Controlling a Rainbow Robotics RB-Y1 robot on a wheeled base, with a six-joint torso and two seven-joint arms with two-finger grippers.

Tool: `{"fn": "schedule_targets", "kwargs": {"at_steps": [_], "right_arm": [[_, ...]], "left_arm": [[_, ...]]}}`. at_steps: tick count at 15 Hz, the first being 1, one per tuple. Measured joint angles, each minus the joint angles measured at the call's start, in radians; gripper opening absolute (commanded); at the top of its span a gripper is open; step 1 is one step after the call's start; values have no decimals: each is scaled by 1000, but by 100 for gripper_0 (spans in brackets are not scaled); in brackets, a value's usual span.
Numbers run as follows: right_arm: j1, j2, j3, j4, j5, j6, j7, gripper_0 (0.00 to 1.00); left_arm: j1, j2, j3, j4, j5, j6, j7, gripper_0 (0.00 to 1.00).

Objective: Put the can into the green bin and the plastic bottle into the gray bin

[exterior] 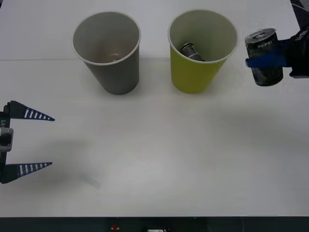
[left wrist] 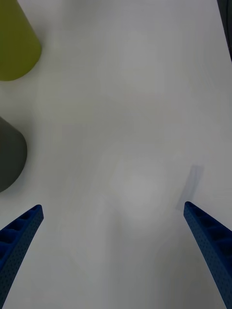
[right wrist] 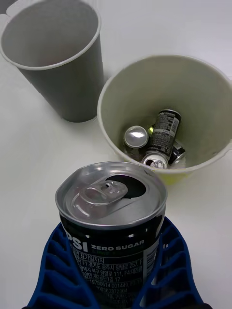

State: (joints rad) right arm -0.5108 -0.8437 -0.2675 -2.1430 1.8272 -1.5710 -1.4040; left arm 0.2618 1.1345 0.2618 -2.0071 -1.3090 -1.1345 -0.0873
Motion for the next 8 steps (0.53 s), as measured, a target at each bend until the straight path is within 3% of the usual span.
{"fn": "schedule_targets", "kwargs": {"at_steps": [3, 6, 8], "right_arm": [[-155, 2, 74, 161, 27, 0, -1, 0], [-306, 38, 168, 307, 128, 0, -1, 0], [-393, 97, 197, 410, 203, 0, -1, 0]], "left_arm": [[0, 0, 0, 0, 0, 0, 0, 100], [0, 0, 0, 0, 0, 0, 0, 100], [0, 0, 0, 0, 0, 0, 0, 100]]}}
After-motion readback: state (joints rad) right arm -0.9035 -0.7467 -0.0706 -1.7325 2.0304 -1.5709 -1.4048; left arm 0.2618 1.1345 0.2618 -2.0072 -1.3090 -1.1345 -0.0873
